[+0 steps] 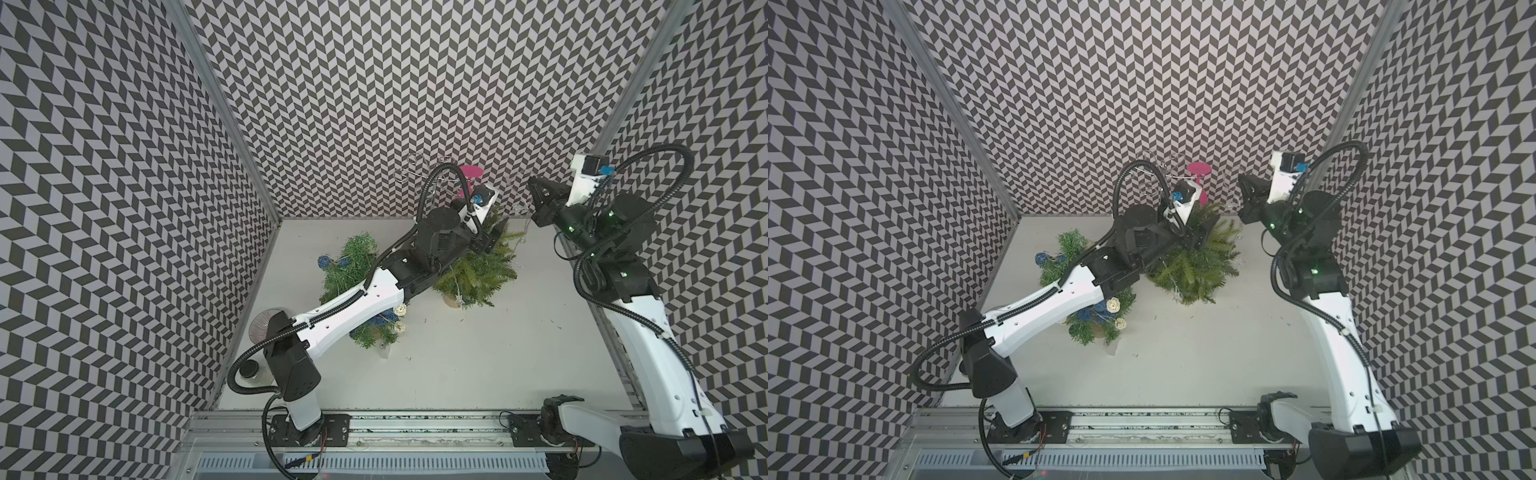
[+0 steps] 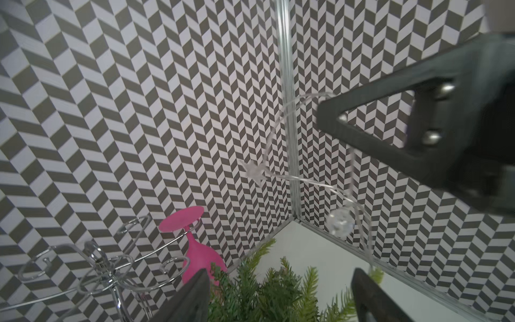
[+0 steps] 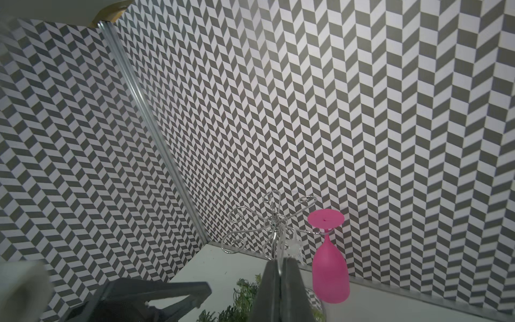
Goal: Wrap string light around the christmas tree
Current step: Wrap the light string around the Christmas tree.
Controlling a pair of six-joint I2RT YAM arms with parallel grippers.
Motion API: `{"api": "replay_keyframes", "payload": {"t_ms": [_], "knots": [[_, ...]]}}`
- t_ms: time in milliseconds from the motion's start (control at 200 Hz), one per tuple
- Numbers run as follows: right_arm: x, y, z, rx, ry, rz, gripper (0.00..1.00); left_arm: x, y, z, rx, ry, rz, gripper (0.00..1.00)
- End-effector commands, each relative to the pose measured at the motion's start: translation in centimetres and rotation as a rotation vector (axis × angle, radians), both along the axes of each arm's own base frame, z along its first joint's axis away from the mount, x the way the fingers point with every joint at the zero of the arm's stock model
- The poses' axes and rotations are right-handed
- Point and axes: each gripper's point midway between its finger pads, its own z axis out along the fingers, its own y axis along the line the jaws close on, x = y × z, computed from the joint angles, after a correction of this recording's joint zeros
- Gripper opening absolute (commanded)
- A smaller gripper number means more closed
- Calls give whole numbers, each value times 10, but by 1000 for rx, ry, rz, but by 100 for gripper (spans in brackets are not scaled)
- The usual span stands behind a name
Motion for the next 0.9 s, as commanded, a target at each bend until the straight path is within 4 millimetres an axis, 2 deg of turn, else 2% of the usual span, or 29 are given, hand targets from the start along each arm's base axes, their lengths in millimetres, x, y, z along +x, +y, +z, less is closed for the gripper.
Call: {"api": "replay_keyframes", "payload": {"t_ms": [0, 110, 225, 320, 421, 556, 621, 706, 896], "knots": [[-15, -19, 9, 32, -2, -98, 0, 21, 8, -30, 8, 94, 94, 70], [-39, -11, 14, 44, -16, -37, 0, 40, 10, -55, 45, 151, 149, 67], [-73, 1, 33, 57, -79, 60, 0, 49, 8, -70, 60, 182, 138, 65], [-100, 2, 53, 61, -146, 80, 0, 44, 7, -73, 59, 195, 117, 64], [-109, 10, 66, 55, -196, 141, 0, 39, 12, -65, 36, 175, 128, 62], [-87, 15, 68, 72, -170, 162, 0, 38, 13, -67, 42, 177, 123, 60], [-72, 12, 80, 88, -193, 138, 0, 35, 11, -73, 53, 189, 109, 59], [-49, 17, 88, 66, -205, 158, 0, 32, 11, -75, 53, 195, 93, 58], [14, 8, 67, 114, -139, 74, 0, 22, 10, -73, 35, 186, 50, 55]]}}
